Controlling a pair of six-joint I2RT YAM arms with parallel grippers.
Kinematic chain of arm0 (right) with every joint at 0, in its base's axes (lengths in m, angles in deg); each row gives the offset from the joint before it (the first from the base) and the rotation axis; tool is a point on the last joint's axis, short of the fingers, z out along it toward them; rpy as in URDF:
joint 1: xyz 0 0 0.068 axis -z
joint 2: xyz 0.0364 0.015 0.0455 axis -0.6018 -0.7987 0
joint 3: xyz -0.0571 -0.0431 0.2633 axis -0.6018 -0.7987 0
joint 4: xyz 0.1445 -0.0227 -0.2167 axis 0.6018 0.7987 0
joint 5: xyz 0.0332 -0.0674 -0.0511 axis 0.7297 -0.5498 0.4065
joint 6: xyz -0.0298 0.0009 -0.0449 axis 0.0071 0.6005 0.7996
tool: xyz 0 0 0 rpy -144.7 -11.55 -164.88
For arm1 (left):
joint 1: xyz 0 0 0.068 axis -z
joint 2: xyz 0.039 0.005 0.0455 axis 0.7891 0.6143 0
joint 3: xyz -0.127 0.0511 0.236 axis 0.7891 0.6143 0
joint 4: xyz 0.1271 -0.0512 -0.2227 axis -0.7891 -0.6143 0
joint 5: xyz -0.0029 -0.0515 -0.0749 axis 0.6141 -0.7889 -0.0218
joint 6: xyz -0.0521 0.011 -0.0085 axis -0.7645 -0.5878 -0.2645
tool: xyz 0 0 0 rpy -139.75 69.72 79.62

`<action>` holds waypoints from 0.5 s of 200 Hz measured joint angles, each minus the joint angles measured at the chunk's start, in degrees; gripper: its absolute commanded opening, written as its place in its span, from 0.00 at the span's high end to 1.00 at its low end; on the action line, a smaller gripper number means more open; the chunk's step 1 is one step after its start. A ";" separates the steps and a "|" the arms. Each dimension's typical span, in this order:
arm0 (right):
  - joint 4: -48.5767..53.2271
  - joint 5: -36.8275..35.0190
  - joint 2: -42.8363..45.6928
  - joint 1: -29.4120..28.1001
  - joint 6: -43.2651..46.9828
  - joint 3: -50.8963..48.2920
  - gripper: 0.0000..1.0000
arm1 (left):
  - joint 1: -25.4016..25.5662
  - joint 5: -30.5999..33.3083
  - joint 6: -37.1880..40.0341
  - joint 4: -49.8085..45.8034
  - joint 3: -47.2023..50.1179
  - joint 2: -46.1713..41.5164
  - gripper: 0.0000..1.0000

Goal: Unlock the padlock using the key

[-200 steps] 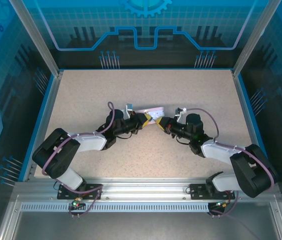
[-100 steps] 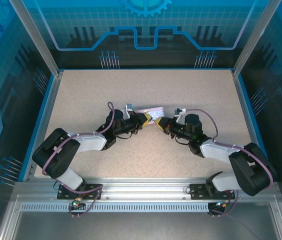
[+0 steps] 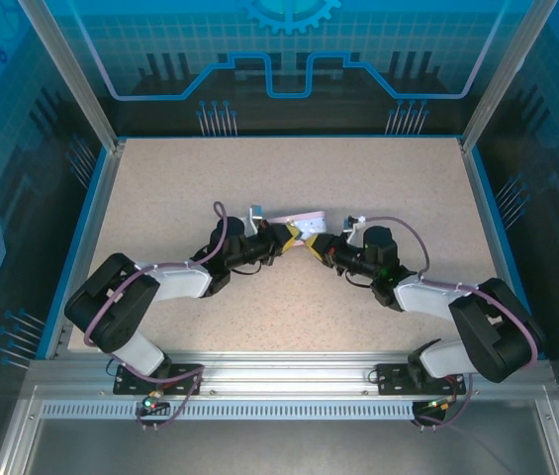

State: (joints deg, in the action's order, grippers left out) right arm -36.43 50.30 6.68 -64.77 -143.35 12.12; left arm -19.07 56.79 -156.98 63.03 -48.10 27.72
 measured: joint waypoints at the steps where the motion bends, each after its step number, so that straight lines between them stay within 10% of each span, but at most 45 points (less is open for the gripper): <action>1: -0.02 0.02 0.00 0.00 -0.02 0.00 1.00 | 0.00 0.00 -0.04 0.02 0.00 0.02 1.00; 100: 1.01 -0.17 2.19 -0.02 -0.04 0.00 1.00 | 0.00 0.00 -0.46 1.36 0.33 0.39 1.00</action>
State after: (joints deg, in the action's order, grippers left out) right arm -35.42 50.13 8.87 -64.79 -143.40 12.12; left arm -19.07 56.79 -157.44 64.39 -47.77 28.12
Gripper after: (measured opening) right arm 0.063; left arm 0.073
